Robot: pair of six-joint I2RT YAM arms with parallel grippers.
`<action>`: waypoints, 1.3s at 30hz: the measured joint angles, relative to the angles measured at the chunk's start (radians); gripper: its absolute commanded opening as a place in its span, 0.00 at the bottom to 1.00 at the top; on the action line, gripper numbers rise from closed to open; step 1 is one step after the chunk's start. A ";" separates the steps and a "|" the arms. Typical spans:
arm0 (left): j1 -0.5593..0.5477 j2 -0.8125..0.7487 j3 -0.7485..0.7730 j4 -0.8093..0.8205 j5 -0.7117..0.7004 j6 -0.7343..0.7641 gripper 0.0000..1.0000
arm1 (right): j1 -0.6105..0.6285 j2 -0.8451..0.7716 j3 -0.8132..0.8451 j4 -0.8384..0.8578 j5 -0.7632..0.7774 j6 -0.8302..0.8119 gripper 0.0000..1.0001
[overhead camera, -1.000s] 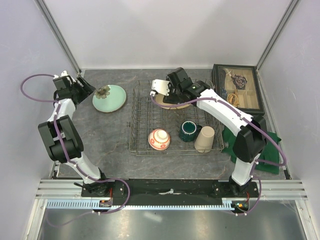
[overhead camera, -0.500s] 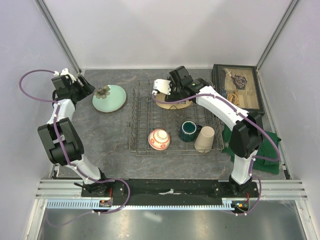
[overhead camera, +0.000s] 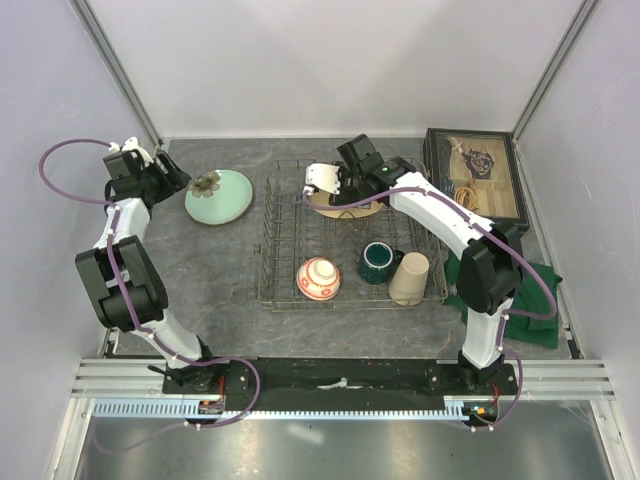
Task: Unload the mixed dishes from the dish rack
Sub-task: Pick up the plate from the dish rack.
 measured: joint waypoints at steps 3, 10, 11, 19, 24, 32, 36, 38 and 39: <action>0.000 0.000 0.000 -0.002 0.001 0.000 0.79 | 0.000 0.013 0.000 0.003 -0.004 -0.005 0.58; 0.000 0.000 0.000 -0.002 0.001 0.007 0.78 | -0.006 0.041 0.000 -0.001 -0.023 -0.006 0.54; 0.000 -0.001 0.000 -0.002 0.001 0.009 0.78 | -0.006 0.046 0.000 -0.001 -0.024 -0.007 0.53; 0.000 -0.003 0.000 -0.002 0.002 0.014 0.78 | -0.008 0.064 0.002 -0.018 -0.033 -0.011 0.41; 0.000 -0.003 0.000 -0.002 0.017 0.014 0.78 | -0.014 0.067 0.006 -0.018 -0.030 -0.011 0.33; 0.000 -0.004 0.000 -0.002 0.026 0.018 0.78 | -0.019 0.066 0.006 -0.012 -0.026 -0.015 0.21; 0.000 -0.004 0.000 -0.002 0.026 0.036 0.78 | -0.019 0.066 0.010 -0.016 -0.023 -0.024 0.17; 0.000 -0.004 0.000 -0.003 0.026 0.047 0.78 | -0.019 0.066 0.012 -0.023 -0.020 -0.031 0.13; 0.000 -0.004 0.000 -0.003 0.026 0.051 0.78 | -0.019 0.066 0.013 -0.026 -0.018 -0.034 0.13</action>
